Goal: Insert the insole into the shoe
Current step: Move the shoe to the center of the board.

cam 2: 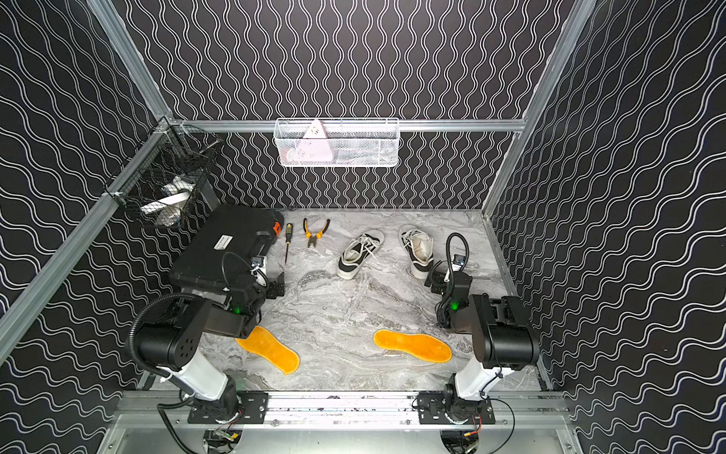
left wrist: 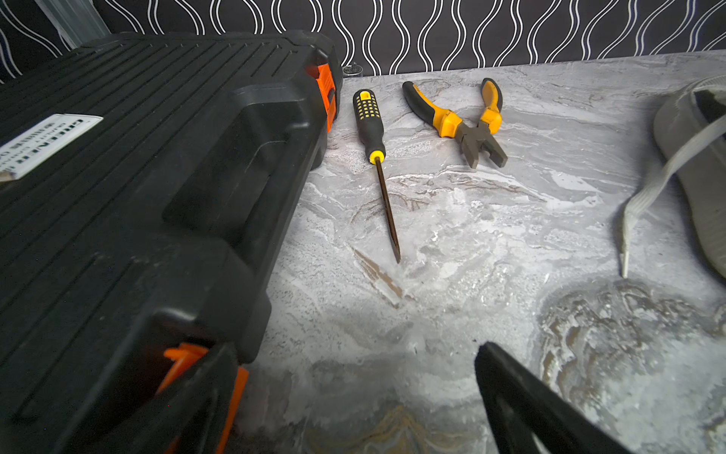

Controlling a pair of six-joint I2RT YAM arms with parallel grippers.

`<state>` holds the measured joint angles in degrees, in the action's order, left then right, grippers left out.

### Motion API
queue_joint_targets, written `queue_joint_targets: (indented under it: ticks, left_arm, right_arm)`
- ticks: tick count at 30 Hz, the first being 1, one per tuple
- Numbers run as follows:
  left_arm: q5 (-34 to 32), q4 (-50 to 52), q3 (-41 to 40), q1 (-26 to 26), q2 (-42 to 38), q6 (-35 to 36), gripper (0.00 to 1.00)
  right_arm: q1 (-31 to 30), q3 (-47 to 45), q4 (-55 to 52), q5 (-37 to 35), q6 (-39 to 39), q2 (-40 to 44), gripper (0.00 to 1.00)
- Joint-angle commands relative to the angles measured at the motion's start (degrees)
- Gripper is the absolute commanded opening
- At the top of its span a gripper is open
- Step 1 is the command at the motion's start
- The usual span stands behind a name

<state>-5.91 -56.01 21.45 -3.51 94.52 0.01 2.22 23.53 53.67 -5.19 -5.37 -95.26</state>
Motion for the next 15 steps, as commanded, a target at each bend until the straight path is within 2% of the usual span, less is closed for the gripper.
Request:
queue_joint_targets:
  ticks: [1, 3, 5, 7, 8, 11, 15]
  left_arm:
    - [0.5, 7.62, 3.56, 0.34, -3.13, 0.44, 0.99]
    - [-0.66, 18.99, 8.52, 0.34, -6.59, 0.06, 0.99]
    - [-4.42, 25.09, 11.59, 0.34, -9.45, -2.09, 0.99]
    - [-10.04, 29.08, 14.58, 0.35, -10.06, -8.64, 1.0]
    - [-10.64, 32.22, 16.53, 0.54, -10.14, -12.0, 1.0]
    - [-0.78, 38.42, 22.04, 0.86, -9.34, -15.77, 1.0]
    - [-3.36, 56.24, 33.58, -4.28, -6.27, -21.69, 0.98]
  right_arm:
    - [0.04, 0.13, 0.81, 0.6, 0.15, -0.01, 1.0]
    - [0.07, 1.24, -3.03, -2.16, -1.1, 2.31, 1.0]
    - [0.15, 2.58, -9.72, -3.13, -1.55, 6.97, 1.0]
    - [0.09, 6.25, -18.93, -2.59, -1.13, 10.79, 1.0]
    - [0.0, 8.53, -24.16, -1.13, -1.58, 12.61, 1.0]
    - [-0.77, 13.8, -35.69, 2.29, -6.0, 16.31, 1.0]
    - [-4.17, 18.48, -46.64, 5.19, -10.83, 18.09, 1.0]
